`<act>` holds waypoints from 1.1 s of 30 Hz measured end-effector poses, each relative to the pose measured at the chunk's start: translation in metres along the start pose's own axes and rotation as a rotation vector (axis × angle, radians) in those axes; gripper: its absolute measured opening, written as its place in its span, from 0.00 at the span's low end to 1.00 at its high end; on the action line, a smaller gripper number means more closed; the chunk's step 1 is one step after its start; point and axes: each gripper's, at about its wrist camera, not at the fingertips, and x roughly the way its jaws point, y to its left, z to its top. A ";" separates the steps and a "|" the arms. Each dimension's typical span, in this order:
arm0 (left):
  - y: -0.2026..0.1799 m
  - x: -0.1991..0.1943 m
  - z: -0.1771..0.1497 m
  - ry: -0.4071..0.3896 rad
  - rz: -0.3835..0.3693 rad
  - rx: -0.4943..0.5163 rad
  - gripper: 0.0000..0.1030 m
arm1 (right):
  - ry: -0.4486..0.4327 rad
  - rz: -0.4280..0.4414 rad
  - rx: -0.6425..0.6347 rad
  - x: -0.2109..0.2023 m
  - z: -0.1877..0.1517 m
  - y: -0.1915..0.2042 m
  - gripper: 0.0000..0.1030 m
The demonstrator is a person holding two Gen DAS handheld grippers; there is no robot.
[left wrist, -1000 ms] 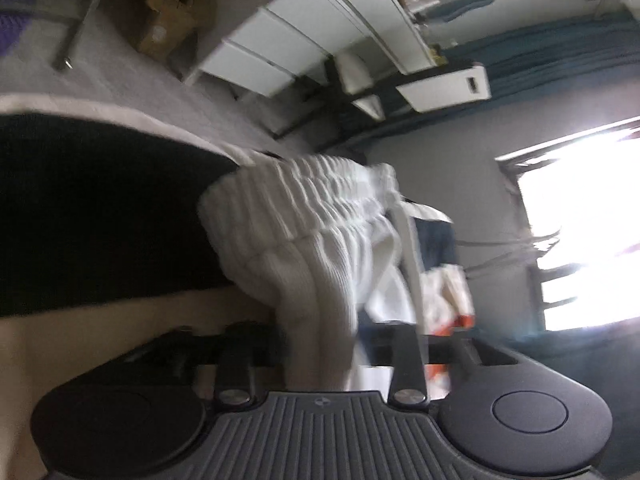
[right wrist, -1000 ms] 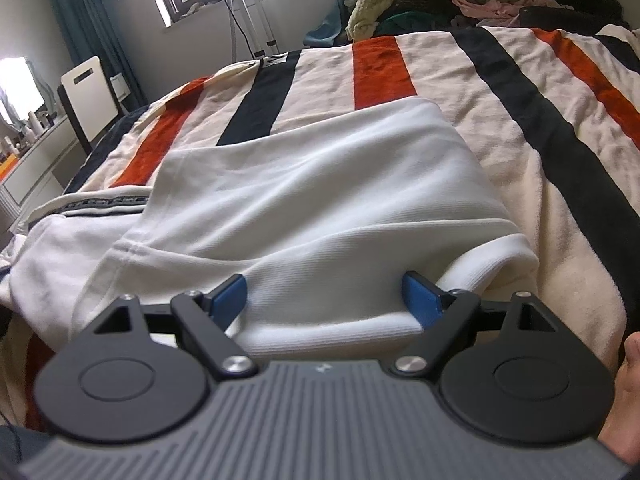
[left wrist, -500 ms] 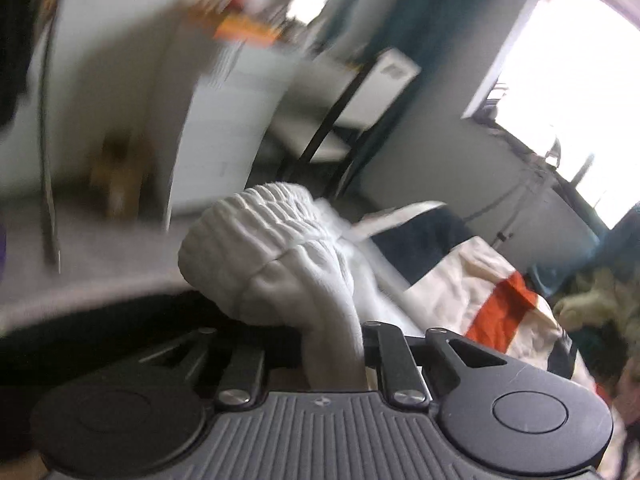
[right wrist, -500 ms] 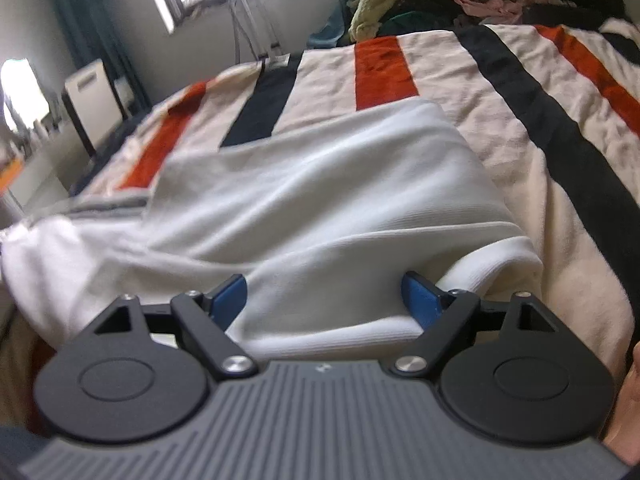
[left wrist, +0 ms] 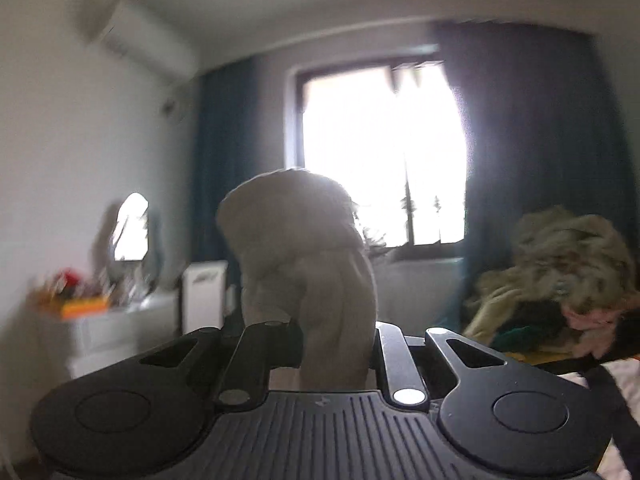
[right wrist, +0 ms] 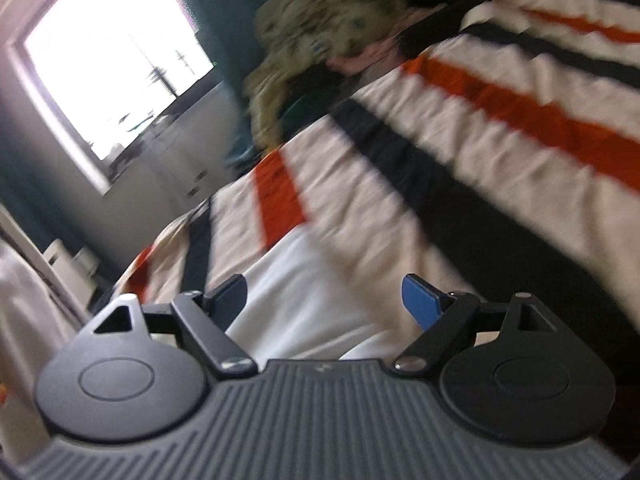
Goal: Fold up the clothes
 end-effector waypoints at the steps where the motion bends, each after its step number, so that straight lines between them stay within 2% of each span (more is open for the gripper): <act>1: -0.024 -0.008 -0.005 -0.004 -0.025 0.016 0.16 | -0.024 -0.018 0.016 -0.003 0.005 -0.005 0.83; 5: -0.113 -0.030 -0.054 0.062 -0.172 0.114 0.16 | -0.105 -0.056 0.088 -0.015 0.024 -0.030 0.83; 8: -0.170 -0.041 -0.112 0.173 -0.292 0.220 0.15 | -0.132 -0.040 0.150 -0.019 0.034 -0.045 0.85; 12: -0.208 -0.054 -0.162 0.209 -0.350 0.329 0.14 | -0.114 0.012 0.186 -0.015 0.038 -0.057 0.85; 15: -0.204 -0.051 -0.168 0.237 -0.376 0.326 0.16 | -0.073 0.065 0.207 -0.011 0.036 -0.057 0.85; 16: -0.201 -0.050 -0.169 0.246 -0.385 0.322 0.22 | -0.059 0.085 0.213 -0.010 0.036 -0.056 0.85; 17: -0.199 -0.049 -0.170 0.256 -0.394 0.318 0.37 | -0.045 0.112 0.212 -0.008 0.035 -0.054 0.85; 18: -0.187 -0.041 -0.169 0.290 -0.389 0.303 0.48 | -0.030 0.138 0.211 -0.007 0.034 -0.051 0.85; 19: -0.177 -0.032 -0.166 0.343 -0.373 0.281 0.68 | -0.016 0.162 0.210 -0.006 0.033 -0.049 0.85; 20: -0.170 -0.026 -0.164 0.383 -0.379 0.261 0.75 | 0.011 0.197 0.221 -0.003 0.031 -0.048 0.85; 22: -0.154 -0.015 -0.160 0.447 -0.409 0.222 0.77 | 0.066 0.267 0.244 0.002 0.029 -0.046 0.85; 25: -0.141 -0.013 -0.158 0.496 -0.494 0.324 0.97 | 0.146 0.305 0.300 0.010 0.021 -0.046 0.85; 27: -0.130 -0.021 -0.158 0.500 -0.518 0.451 0.97 | 0.198 0.310 0.331 0.015 0.015 -0.047 0.85; 29: -0.115 -0.030 -0.161 0.465 -0.509 0.535 0.98 | 0.253 0.315 0.365 0.021 0.009 -0.048 0.85; 33: -0.082 -0.039 -0.167 0.443 -0.497 0.561 0.99 | 0.306 0.316 0.406 0.030 0.000 -0.048 0.85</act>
